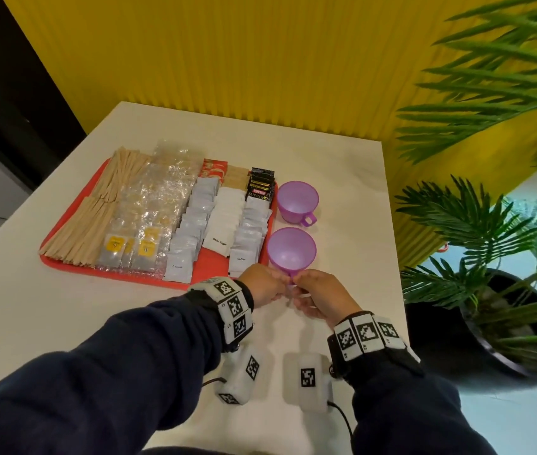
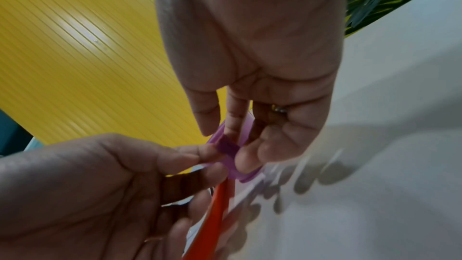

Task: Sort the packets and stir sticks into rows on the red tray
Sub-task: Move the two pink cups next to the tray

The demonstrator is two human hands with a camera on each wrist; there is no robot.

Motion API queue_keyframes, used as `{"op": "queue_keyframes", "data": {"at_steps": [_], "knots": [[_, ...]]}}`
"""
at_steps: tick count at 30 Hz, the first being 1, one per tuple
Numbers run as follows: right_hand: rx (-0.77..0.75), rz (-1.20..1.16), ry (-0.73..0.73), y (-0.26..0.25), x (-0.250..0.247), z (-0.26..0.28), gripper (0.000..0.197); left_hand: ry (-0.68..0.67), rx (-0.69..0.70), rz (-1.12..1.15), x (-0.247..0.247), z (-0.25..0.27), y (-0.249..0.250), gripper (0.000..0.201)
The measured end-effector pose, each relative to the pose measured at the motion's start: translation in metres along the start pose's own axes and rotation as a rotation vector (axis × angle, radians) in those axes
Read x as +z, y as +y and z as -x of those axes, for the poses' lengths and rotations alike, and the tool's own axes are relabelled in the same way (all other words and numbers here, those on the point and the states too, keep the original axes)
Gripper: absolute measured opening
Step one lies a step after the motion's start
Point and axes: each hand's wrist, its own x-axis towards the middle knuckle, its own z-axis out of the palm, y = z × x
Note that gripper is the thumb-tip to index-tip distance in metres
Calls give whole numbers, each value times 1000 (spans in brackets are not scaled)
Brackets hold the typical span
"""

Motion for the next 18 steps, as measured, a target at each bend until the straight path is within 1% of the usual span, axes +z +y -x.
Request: {"op": "queue_keyframes", "data": {"at_steps": [3,6,7,9,12,14,16,18], "knots": [[-46,17,32,3,2,0,23,-34,27,-74,0,3,-1,26],[-31,45,61,5,1,-2,26,-7,64,-122,-6,7,-5,26],[-22,56,74,4,0,-3,26,31,85,-144,-11,8,-8,23],[-15,80,101,2,-3,-5,27,166,106,-180,-26,7,-15,17],[-12,142,141,-3,-7,-7,28,426,82,-241,-57,0,-31,23],[-15,190,169,-5,-8,-9,28,547,57,-261,-79,-2,-42,25],[-20,220,197,-6,-8,-12,28,587,4,-261,-97,-1,-52,21],[-22,233,214,-6,-8,-14,28,576,-38,-317,-109,1,-61,23]]}}
